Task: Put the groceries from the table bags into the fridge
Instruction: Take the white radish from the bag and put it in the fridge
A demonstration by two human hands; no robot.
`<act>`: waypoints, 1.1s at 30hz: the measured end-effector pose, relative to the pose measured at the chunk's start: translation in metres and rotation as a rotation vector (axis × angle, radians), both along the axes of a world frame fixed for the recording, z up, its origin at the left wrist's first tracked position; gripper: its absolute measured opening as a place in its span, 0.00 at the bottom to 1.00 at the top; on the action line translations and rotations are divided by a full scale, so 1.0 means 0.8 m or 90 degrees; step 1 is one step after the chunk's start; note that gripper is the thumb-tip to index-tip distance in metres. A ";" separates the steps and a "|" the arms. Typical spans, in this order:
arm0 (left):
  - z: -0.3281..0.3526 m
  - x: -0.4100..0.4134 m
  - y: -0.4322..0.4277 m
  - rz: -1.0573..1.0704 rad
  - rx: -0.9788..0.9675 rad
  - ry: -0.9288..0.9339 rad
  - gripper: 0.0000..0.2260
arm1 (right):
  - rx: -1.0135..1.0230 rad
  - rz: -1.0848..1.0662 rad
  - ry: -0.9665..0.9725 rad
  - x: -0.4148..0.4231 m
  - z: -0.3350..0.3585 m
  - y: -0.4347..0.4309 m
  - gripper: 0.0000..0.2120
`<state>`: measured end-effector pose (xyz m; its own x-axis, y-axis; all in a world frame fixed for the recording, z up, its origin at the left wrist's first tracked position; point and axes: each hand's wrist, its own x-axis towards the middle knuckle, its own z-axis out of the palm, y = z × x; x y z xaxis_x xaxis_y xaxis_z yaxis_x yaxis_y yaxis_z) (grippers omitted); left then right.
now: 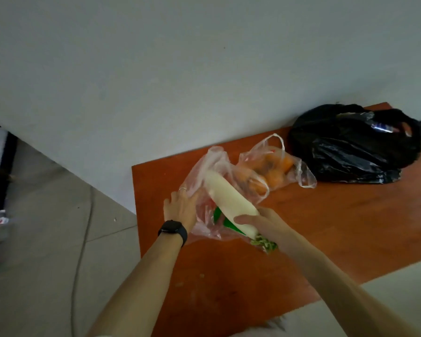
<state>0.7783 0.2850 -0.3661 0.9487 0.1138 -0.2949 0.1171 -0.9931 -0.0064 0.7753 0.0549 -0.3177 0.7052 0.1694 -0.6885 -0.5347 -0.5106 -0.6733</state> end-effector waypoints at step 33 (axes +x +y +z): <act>0.189 -0.258 -0.756 -0.801 -0.307 -0.133 0.34 | 0.449 -0.864 -0.387 -0.552 0.137 -0.664 0.47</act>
